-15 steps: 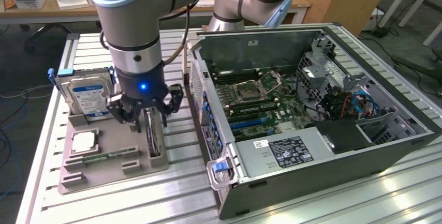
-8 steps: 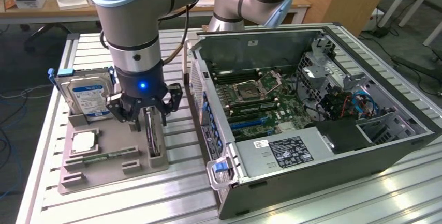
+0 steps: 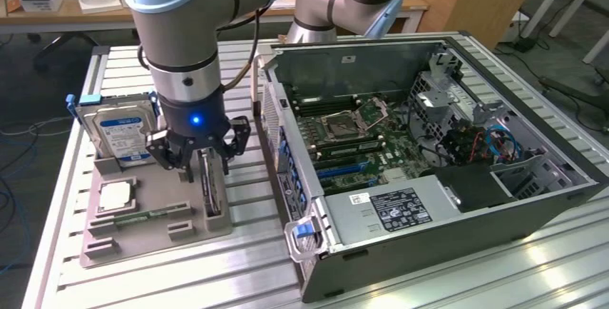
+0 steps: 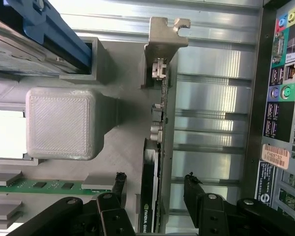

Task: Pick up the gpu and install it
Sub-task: 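Pick up the gpu and move the gpu toward the slot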

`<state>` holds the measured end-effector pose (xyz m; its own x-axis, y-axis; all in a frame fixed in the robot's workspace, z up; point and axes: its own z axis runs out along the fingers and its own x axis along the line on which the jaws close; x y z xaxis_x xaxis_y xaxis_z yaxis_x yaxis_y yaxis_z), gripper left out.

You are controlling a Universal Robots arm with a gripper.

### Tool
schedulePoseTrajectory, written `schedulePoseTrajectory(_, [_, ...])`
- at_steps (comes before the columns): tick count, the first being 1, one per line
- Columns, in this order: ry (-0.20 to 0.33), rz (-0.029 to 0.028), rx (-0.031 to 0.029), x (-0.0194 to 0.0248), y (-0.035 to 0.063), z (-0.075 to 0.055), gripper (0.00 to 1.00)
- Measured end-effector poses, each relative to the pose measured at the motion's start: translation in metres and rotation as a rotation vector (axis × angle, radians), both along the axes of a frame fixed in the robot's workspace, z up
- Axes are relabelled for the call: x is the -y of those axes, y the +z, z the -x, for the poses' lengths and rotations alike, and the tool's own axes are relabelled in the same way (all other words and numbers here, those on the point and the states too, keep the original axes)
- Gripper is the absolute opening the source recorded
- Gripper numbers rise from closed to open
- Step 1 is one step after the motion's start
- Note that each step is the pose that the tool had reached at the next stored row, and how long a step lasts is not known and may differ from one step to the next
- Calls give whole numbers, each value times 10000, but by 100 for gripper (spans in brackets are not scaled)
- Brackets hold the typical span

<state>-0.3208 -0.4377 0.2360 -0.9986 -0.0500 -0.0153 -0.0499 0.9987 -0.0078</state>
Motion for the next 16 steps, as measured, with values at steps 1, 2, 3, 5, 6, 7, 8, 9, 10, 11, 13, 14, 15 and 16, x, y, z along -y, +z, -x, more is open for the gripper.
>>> schedulePoseTrajectory(1, [0, 0, 0, -3, -5, 0, 59])
schedulePoseTrajectory(2, [-2, 0, 1, -9, -9, 1, 59])
schedulePoseTrajectory(3, [-1, 0, 0, -16, -12, 1, 59])
schedulePoseTrajectory(5, [-1, 1, -1, -33, -19, 1, 59])
schedulePoseTrajectory(6, [-1, -1, 1, -39, -23, 1, 59])
schedulePoseTrajectory(7, [0, -2, 2, -41, -26, 0, 59])
schedulePoseTrajectory(8, [2, -1, 1, -41, -29, 3, 59])
schedulePoseTrajectory(9, [0, -1, 1, -41, -32, 8, 59])
schedulePoseTrajectory(10, [0, -1, 0, -41, -34, 14, 59])
schedulePoseTrajectory(11, [0, -1, 1, -41, -36, 22, 59])
schedulePoseTrajectory(13, [0, 0, 0, -41, -42, 35, 59])
schedulePoseTrajectory(14, [1, -1, 1, -41, -46, 36, 59])
schedulePoseTrajectory(15, [2, -1, 0, -41, -47, 37, 59])
schedulePoseTrajectory(16, [1, 0, 0, -41, -47, 37, 59])
